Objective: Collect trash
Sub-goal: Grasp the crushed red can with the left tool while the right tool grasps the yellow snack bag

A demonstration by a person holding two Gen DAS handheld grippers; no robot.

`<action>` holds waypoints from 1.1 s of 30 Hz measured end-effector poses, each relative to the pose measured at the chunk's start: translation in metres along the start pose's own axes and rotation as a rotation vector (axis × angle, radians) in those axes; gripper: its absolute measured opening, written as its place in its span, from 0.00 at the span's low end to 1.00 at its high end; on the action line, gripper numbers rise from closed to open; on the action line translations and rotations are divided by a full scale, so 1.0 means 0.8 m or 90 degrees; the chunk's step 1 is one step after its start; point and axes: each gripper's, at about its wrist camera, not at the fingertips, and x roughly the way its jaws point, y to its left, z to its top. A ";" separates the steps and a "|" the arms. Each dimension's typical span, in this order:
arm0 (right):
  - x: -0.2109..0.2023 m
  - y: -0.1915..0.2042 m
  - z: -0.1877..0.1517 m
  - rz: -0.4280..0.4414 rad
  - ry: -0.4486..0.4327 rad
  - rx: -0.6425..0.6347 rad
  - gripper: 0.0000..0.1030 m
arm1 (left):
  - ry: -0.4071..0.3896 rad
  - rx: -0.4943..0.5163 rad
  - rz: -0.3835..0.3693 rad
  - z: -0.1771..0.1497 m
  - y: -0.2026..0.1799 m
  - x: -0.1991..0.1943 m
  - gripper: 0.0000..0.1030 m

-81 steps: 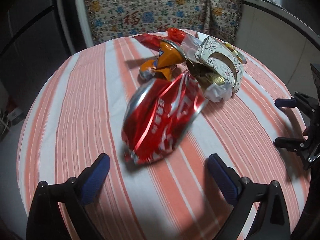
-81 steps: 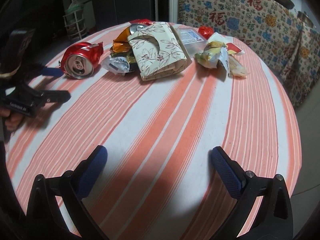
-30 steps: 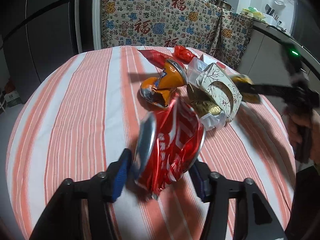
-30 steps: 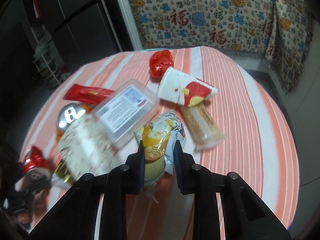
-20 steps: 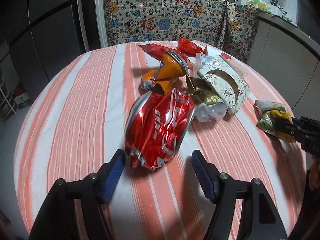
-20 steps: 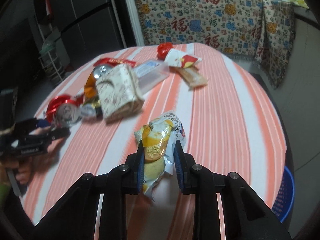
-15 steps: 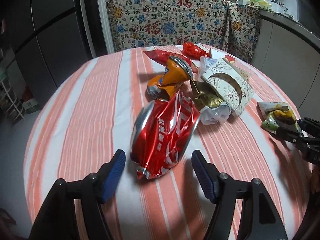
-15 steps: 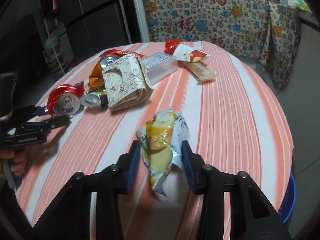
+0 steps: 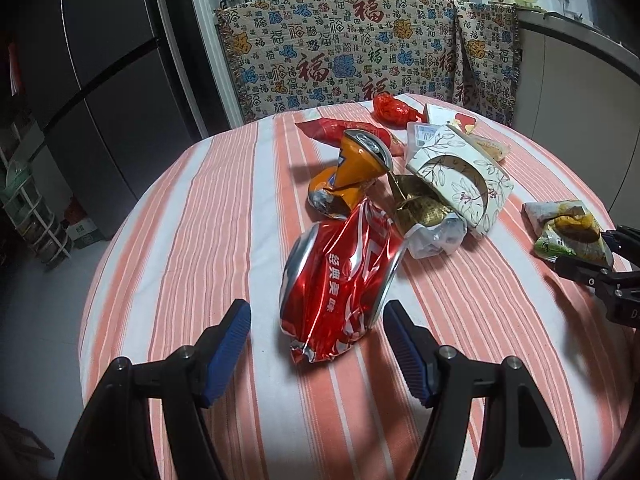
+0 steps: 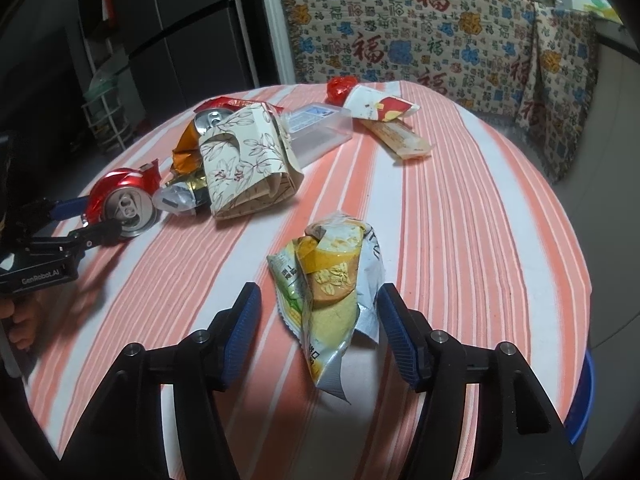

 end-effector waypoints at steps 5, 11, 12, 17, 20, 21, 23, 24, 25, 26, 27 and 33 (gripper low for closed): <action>-0.001 0.001 0.000 -0.003 -0.002 -0.003 0.64 | -0.002 0.003 0.007 0.000 -0.001 -0.002 0.68; 0.000 0.002 -0.001 -0.004 -0.002 -0.004 0.65 | 0.000 0.003 0.003 0.000 0.001 -0.001 0.68; 0.000 0.002 -0.001 -0.003 -0.002 -0.005 0.65 | 0.003 0.001 -0.006 0.001 0.004 -0.001 0.68; -0.001 0.004 -0.001 -0.002 -0.004 -0.006 0.69 | -0.010 -0.055 -0.117 0.007 0.044 -0.010 0.69; -0.001 0.006 0.000 0.001 -0.003 -0.008 0.73 | -0.018 -0.068 -0.163 0.009 0.054 -0.013 0.73; -0.001 0.007 0.000 0.003 -0.003 -0.010 0.73 | -0.022 -0.061 -0.167 0.011 0.051 -0.013 0.73; -0.001 0.008 0.000 0.006 -0.001 -0.012 0.75 | -0.028 -0.035 -0.159 0.014 0.041 -0.013 0.73; -0.001 0.008 0.001 0.007 0.000 -0.011 0.75 | -0.030 -0.016 -0.151 0.016 0.034 -0.011 0.73; -0.001 0.007 0.001 0.011 0.001 -0.007 0.76 | -0.030 -0.002 -0.147 0.017 0.028 -0.009 0.73; -0.002 0.005 0.002 0.019 0.003 0.002 0.76 | -0.029 0.011 -0.142 0.017 0.023 -0.005 0.73; -0.003 0.003 0.003 0.026 0.004 0.012 0.76 | -0.027 0.023 -0.138 0.018 0.017 -0.001 0.73; -0.013 -0.006 0.017 0.040 0.001 0.019 0.78 | -0.007 0.017 -0.107 0.025 0.019 0.034 0.73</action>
